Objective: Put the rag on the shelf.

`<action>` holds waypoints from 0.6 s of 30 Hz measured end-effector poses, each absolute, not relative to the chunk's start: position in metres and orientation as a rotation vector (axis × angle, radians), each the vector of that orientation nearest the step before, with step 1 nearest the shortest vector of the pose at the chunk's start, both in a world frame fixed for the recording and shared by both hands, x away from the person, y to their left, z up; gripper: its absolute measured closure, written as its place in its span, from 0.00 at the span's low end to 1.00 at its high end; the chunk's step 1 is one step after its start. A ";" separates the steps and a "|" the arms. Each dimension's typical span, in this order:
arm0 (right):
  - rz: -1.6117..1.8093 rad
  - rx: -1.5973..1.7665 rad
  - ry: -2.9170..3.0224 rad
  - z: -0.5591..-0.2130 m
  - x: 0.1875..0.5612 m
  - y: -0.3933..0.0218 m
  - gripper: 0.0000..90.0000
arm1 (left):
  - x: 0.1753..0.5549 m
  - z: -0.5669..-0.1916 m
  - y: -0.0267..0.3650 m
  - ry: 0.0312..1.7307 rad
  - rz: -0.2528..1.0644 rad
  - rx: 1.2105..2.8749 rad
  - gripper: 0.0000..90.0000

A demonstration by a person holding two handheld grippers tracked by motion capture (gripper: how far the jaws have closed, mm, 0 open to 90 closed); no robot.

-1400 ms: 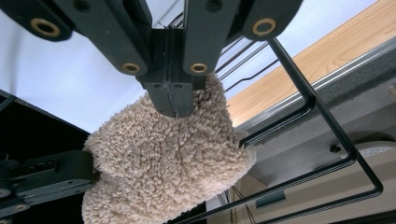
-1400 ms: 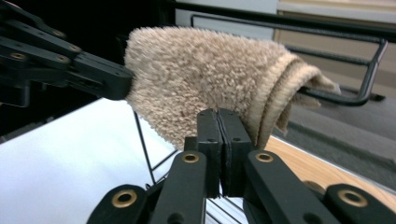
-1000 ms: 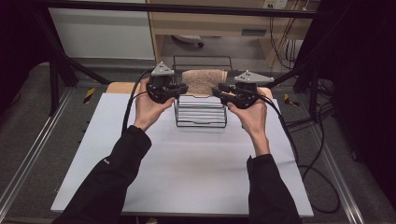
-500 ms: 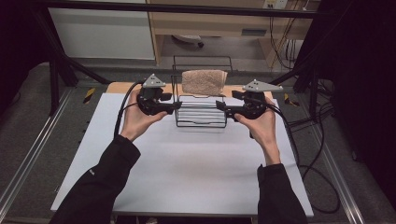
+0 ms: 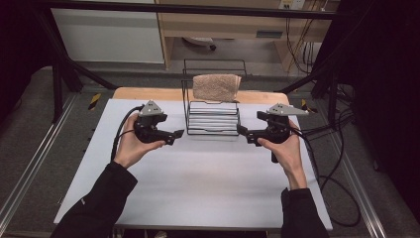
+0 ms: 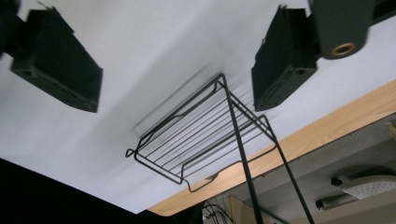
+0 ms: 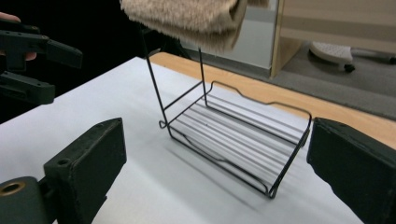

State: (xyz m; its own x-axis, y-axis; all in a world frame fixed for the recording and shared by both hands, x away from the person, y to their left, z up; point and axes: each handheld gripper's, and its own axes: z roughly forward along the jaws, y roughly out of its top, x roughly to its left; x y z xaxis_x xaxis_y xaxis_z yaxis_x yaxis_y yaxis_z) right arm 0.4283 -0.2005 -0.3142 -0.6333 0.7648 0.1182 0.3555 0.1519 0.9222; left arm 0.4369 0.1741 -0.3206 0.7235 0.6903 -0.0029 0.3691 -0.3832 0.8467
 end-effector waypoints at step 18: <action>1.444 1.121 2.155 -0.370 0.402 -0.211 0.04 | 0.404 -0.376 0.217 0.846 0.404 2.037 0.06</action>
